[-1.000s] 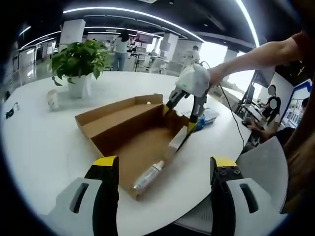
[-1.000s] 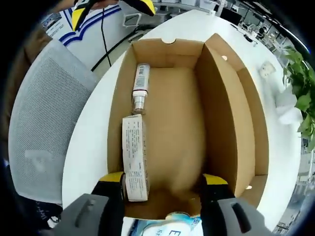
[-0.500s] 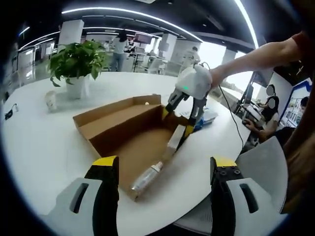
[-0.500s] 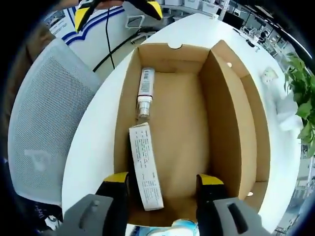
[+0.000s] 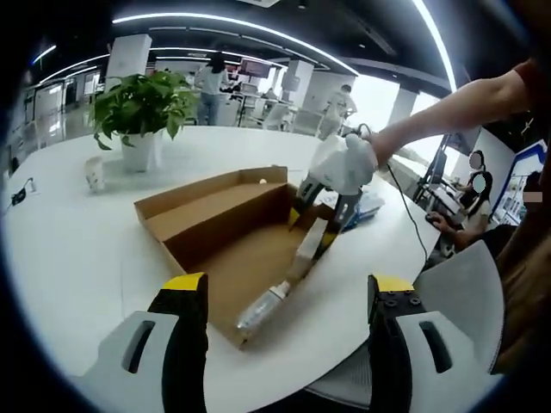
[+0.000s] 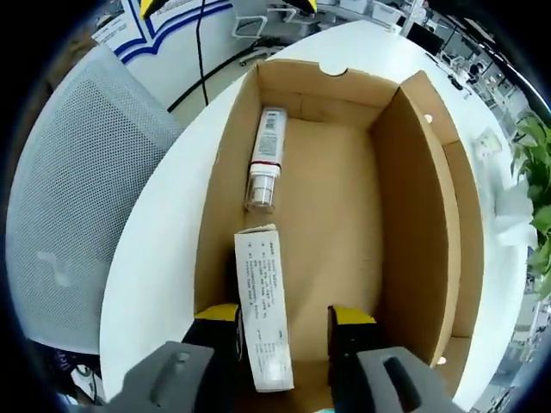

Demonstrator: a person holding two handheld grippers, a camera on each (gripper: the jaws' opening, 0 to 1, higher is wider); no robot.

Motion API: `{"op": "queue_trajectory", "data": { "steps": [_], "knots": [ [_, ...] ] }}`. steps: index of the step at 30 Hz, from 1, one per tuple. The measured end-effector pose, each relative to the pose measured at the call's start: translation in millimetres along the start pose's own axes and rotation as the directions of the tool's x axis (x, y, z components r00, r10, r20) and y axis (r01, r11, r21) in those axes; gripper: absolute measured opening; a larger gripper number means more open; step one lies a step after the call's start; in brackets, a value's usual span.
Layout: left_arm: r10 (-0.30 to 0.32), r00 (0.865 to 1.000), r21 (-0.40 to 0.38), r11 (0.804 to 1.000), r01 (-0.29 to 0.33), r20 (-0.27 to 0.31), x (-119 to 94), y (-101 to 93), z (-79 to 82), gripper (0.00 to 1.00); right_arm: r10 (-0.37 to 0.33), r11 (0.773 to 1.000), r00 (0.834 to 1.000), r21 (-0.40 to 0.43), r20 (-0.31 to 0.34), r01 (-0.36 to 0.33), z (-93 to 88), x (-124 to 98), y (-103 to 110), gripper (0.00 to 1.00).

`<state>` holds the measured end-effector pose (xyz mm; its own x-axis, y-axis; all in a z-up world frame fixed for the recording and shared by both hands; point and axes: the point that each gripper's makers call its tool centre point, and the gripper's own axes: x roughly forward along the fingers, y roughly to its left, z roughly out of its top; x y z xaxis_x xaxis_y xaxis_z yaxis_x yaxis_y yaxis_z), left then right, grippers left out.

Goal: Operate the shoe box by opening the lid, removing the specified soft item, and placing it in the target area until the item is outside and the box remains undamaged.

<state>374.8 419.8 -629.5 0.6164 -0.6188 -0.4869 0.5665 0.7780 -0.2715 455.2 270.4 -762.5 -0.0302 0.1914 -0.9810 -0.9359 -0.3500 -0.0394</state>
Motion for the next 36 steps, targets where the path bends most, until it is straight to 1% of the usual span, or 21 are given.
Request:
{"op": "queue_trajectory", "data": {
  "steps": [3, 4, 6, 7, 8, 12, 19, 28, 36],
  "knots": [
    [0.0, 1.0, 0.001, 1.0, 0.0, 0.001, 0, 0.2, 0.2, 0.76, 0.005, 1.0, 1.0, 0.014, -0.013, -0.005, -2.2, 6, 3, 0.3],
    [0.0, 1.0, 0.0, 1.0, 0.0, 0.002, -1, 0.5, 0.1, 0.76, 0.008, 1.0, 1.0, 0.016, -0.016, -0.008, -2.8, 7, 4, 0.28],
    [0.004, 1.0, 0.0, 1.0, -0.004, 0.001, -2, 2.5, -0.8, 0.76, 0.021, 1.0, 1.0, 0.018, -0.02, -0.021, -4.1, 11, 10, 0.2],
    [0.006, 1.0, -0.002, 1.0, -0.006, 0.001, -3, 3.6, -1.4, 0.76, 0.028, 0.999, 0.999, 0.016, -0.021, -0.028, -5.1, 13, 13, 0.18],
    [0.008, 1.0, -0.003, 1.0, -0.008, 0.0, -4, 4.3, -1.7, 0.76, 0.014, 1.0, 1.0, 0.01, -0.018, -0.014, -5.0, 13, 11, 0.18],
    [0.012, 1.0, -0.007, 1.0, -0.012, -0.002, -5, 6.0, -3.1, 0.76, 0.032, 0.998, 1.0, 0.047, -0.001, -0.031, -3.6, 9, 12, 0.17],
    [0.011, 1.0, -0.003, 1.0, -0.011, 0.005, -4, 3.7, 0.5, 0.76, 0.023, 0.998, 1.0, 0.056, 0.006, -0.023, -4.3, 7, 12, 0.17],
    [0.004, 1.0, 0.005, 1.0, -0.004, 0.01, -3, -0.6, 3.2, 0.76, -0.004, 0.995, 1.0, 0.097, 0.031, 0.001, -3.2, -7, 6, 0.17],
    [-0.001, 1.0, 0.017, 1.0, 0.001, 0.022, -3, -3.0, 9.3, 0.76, -0.034, 0.996, 0.998, 0.09, 0.043, 0.03, 4.2, -24, 1, 0.17]
  ]
}}
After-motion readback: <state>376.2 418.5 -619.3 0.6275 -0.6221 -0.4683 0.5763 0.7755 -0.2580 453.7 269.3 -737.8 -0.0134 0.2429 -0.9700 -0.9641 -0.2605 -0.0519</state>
